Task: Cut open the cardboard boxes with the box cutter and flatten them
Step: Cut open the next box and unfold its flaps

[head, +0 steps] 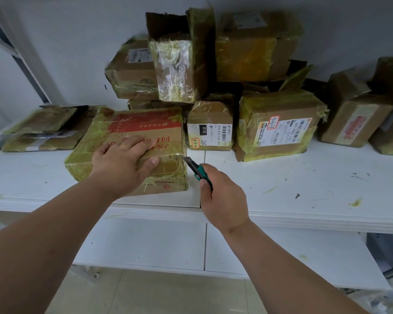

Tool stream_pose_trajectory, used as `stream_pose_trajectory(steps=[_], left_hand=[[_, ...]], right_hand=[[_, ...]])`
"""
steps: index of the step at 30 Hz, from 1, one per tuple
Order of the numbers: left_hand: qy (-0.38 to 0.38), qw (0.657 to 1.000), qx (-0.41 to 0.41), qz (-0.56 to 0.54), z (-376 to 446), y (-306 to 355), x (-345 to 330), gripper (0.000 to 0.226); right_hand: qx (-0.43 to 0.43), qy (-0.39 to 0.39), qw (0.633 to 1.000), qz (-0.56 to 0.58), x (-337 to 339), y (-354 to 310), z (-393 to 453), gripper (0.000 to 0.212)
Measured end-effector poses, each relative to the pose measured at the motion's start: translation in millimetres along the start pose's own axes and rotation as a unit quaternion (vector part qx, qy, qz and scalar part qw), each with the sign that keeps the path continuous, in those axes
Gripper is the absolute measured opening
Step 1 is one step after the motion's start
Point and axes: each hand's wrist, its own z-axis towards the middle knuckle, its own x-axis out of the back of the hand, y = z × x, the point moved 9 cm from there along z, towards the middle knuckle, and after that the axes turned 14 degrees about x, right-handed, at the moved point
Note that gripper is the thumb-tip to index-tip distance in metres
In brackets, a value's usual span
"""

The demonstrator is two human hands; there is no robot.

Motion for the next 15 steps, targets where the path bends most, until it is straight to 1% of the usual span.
stream_pose_trajectory(steps=[5, 11, 13, 15], left_hand=[[-0.006, 1.000, 0.000, -0.002, 0.4, 0.6, -0.6, 0.073], [-0.007, 1.000, -0.003, 0.002, -0.5, 0.9, -1.3, 0.070], [-0.007, 1.000, 0.000, 0.008, -0.2, 0.3, -1.7, 0.064], [-0.011, 1.000, 0.001, 0.013, 0.7, 0.7, -2.4, 0.059]], right_hand=[[0.023, -0.008, 1.000, -0.004, -2.9, -1.6, 6.3, 0.046], [0.041, -0.062, 0.996, -0.043, -10.3, -0.7, -4.8, 0.051], [0.037, -0.080, 0.994, -0.061, -14.3, 0.0, -5.8, 0.047], [0.054, -0.073, 0.990, -0.107, -11.9, -0.4, -5.0, 0.038]])
